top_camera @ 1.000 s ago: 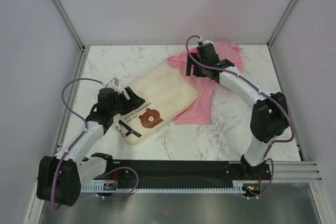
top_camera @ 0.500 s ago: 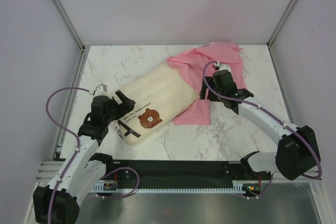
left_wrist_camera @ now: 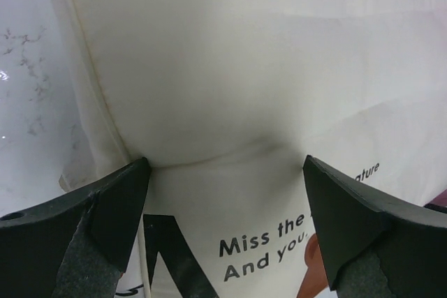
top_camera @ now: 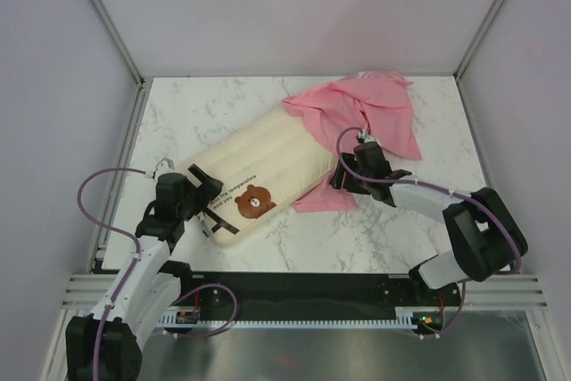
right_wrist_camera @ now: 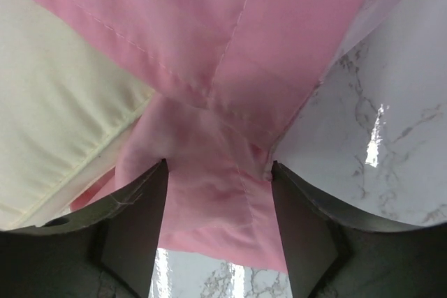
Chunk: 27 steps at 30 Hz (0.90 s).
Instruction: Put the pillow into the pillowcase
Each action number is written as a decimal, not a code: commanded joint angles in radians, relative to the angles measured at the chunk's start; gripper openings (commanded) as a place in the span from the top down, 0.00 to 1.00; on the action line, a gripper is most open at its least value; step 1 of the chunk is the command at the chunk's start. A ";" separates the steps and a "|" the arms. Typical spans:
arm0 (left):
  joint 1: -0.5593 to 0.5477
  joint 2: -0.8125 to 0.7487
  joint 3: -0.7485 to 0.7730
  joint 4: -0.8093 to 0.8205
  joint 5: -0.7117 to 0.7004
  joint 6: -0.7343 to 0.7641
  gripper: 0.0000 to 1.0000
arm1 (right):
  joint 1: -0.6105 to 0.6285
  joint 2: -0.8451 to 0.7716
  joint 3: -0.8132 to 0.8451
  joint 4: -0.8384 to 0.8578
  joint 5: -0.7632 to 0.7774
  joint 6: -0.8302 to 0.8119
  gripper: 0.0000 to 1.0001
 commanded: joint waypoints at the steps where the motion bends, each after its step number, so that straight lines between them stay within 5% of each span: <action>1: 0.003 0.025 -0.077 0.054 0.077 -0.080 0.00 | 0.044 0.035 -0.019 0.117 0.011 0.046 0.33; 6: -0.013 0.026 -0.157 0.170 0.146 -0.132 0.10 | 0.124 0.076 -0.034 0.141 0.049 0.082 0.51; 10: -0.078 -0.009 -0.200 0.253 0.121 -0.178 0.32 | 0.182 0.113 -0.034 0.168 0.051 0.105 1.00; 14: -0.159 -0.055 -0.225 0.361 0.038 -0.223 0.63 | 0.262 0.133 0.001 0.142 0.078 0.117 1.00; 16: -0.208 -0.043 -0.196 0.390 -0.027 -0.243 0.68 | 0.336 0.123 0.026 0.120 0.086 0.134 1.00; 21: -0.349 0.098 -0.096 0.457 -0.132 -0.263 0.72 | 0.540 0.170 0.116 0.066 0.028 0.160 1.00; 27: -0.543 0.226 0.015 0.464 -0.259 -0.280 0.72 | 0.581 0.175 0.170 0.069 -0.018 0.145 1.00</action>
